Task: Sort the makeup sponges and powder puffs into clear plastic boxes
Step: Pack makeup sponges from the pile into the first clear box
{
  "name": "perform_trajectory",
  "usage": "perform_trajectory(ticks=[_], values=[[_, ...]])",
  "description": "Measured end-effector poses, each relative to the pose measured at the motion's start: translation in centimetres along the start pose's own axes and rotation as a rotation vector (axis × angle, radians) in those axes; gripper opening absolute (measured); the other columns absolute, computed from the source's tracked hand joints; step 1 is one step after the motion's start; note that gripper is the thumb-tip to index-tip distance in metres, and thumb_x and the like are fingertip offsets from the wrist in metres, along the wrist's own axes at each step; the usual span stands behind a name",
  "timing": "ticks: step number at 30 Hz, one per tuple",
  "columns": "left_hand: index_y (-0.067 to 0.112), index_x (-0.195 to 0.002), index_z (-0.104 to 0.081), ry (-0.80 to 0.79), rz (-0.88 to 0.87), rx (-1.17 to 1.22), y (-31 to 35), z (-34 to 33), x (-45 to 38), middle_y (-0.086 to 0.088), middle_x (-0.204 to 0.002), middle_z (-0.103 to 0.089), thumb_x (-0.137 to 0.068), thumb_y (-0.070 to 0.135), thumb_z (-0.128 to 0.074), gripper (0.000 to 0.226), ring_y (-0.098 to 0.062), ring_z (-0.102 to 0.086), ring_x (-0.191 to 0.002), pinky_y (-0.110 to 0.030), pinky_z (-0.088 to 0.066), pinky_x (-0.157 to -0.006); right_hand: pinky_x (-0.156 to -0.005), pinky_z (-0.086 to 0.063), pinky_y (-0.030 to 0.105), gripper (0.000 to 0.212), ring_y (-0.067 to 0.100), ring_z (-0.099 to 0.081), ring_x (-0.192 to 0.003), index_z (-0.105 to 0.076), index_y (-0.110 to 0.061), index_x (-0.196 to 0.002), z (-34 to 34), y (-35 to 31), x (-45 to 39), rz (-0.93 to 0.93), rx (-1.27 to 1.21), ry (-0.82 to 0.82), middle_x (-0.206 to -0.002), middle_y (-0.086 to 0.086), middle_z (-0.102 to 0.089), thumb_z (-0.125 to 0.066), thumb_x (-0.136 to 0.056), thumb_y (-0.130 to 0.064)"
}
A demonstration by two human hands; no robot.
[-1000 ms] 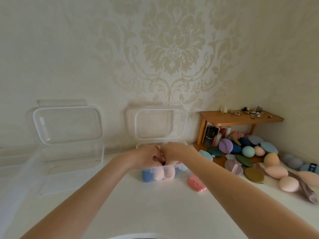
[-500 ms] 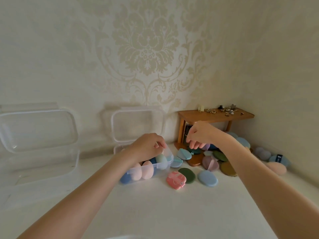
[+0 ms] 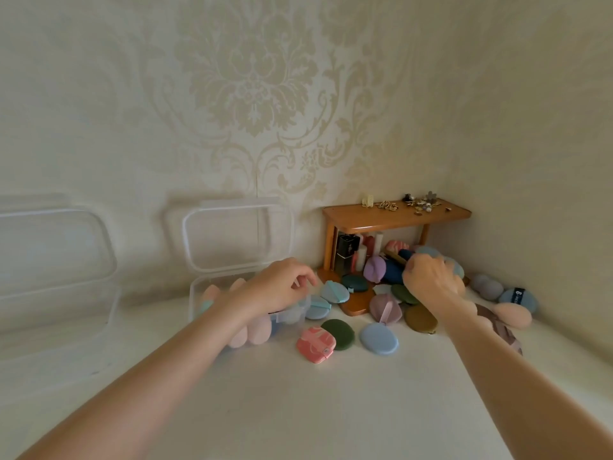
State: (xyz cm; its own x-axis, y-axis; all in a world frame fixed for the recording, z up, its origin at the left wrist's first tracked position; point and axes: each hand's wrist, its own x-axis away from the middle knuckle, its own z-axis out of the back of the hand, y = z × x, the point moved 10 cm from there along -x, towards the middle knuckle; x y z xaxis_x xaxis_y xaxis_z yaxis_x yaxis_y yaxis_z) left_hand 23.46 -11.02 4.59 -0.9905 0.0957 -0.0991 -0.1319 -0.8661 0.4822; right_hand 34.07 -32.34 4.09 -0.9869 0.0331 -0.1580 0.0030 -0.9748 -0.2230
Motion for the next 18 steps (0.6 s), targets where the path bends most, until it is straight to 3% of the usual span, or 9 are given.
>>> perform_trajectory(ticks=[4,6,8,9,11,13,16,18], values=[[0.019,-0.117,-0.056,0.101,0.049,0.130,-1.5,1.4,0.2,0.002,-0.105,-0.057,-0.094,0.011,-0.049,0.026,-0.013,-0.056,-0.091,-0.020,-0.046,-0.075,-0.067,-0.048,0.035,0.039,0.028,-0.056,-0.088,-0.040,-0.010,-0.117,4.7,-3.3,1.7,0.091,-0.196,0.165,-0.098,0.012,-0.057,-0.060,-0.087,-0.025],[0.023,-0.106,-0.058,0.174,0.084,0.174,-2.8,2.6,0.6,0.005,-0.099,-0.058,-0.092,0.008,-0.048,0.022,-0.014,-0.056,-0.086,-0.017,-0.043,-0.068,-0.054,-0.048,0.027,0.042,0.017,-0.060,-0.068,-0.039,-0.012,-0.112,5.0,-6.1,3.1,0.167,-0.455,0.026,-0.088,0.006,-0.059,-0.063,-0.086,-0.034],[0.026,-0.087,-0.058,0.202,0.105,0.196,-4.0,3.5,1.2,0.005,-0.091,-0.061,-0.089,0.004,-0.047,0.025,-0.015,-0.058,-0.080,-0.021,-0.044,-0.069,-0.044,-0.046,0.016,0.038,0.005,-0.056,-0.048,-0.045,-0.011,-0.110,3.4,-10.0,5.2,0.280,-0.650,-0.272,-0.083,0.005,-0.067,-0.063,-0.086,-0.035],[0.028,-0.080,-0.057,0.183,0.112,0.204,-4.3,3.6,1.6,0.006,-0.086,-0.063,-0.087,0.001,-0.046,0.030,-0.014,-0.060,-0.077,-0.022,-0.046,-0.069,-0.050,-0.048,0.014,0.038,0.005,-0.056,-0.049,-0.051,-0.007,-0.112,2.4,-11.9,6.6,0.359,-0.630,-0.408,-0.085,0.006,-0.069,-0.062,-0.086,-0.033],[0.030,-0.077,-0.059,0.101,0.127,0.199,-4.9,3.0,2.4,0.010,-0.081,-0.065,-0.088,0.002,-0.047,0.032,-0.011,-0.060,-0.076,-0.024,-0.048,-0.072,-0.079,-0.055,0.023,0.035,0.012,-0.066,-0.072,-0.057,-0.010,-0.112,1.0,-14.8,9.1,0.481,-0.584,-0.588,-0.097,0.005,-0.069,-0.067,-0.084,-0.028],[0.028,-0.091,-0.064,0.012,0.138,0.118,-5.3,2.0,3.2,0.011,-0.088,-0.067,-0.090,0.012,-0.050,0.022,-0.010,-0.060,-0.084,-0.024,-0.048,-0.080,-0.094,-0.052,0.031,0.037,0.017,-0.067,-0.091,-0.056,-0.015,-0.109,-0.4,-16.5,10.1,0.534,-0.562,-0.675,-0.101,-0.001,-0.064,-0.074,-0.078,-0.022],[0.023,-0.108,-0.067,-0.046,0.113,-0.040,-5.6,1.1,3.8,0.014,-0.098,-0.061,-0.092,0.017,-0.048,0.026,-0.003,-0.054,-0.091,-0.002,-0.037,-0.074,-0.081,-0.051,0.026,0.036,0.014,-0.058,-0.085,-0.058,-0.014,-0.107,-1.5,-18.0,9.9,0.588,-0.451,-0.630,-0.098,-0.002,-0.059,-0.074,-0.077,-0.027],[0.018,-0.110,-0.068,-0.070,0.105,-0.083,-5.8,0.8,4.0,0.011,-0.106,-0.063,-0.094,0.018,-0.046,0.028,-0.002,-0.053,-0.093,0.002,-0.033,-0.067,-0.075,-0.040,0.021,0.038,0.012,-0.051,-0.084,-0.060,-0.014,-0.111,-1.8,-18.6,9.8,0.631,-0.325,-0.586,-0.098,-0.003,-0.057,-0.068,-0.081,-0.036]])
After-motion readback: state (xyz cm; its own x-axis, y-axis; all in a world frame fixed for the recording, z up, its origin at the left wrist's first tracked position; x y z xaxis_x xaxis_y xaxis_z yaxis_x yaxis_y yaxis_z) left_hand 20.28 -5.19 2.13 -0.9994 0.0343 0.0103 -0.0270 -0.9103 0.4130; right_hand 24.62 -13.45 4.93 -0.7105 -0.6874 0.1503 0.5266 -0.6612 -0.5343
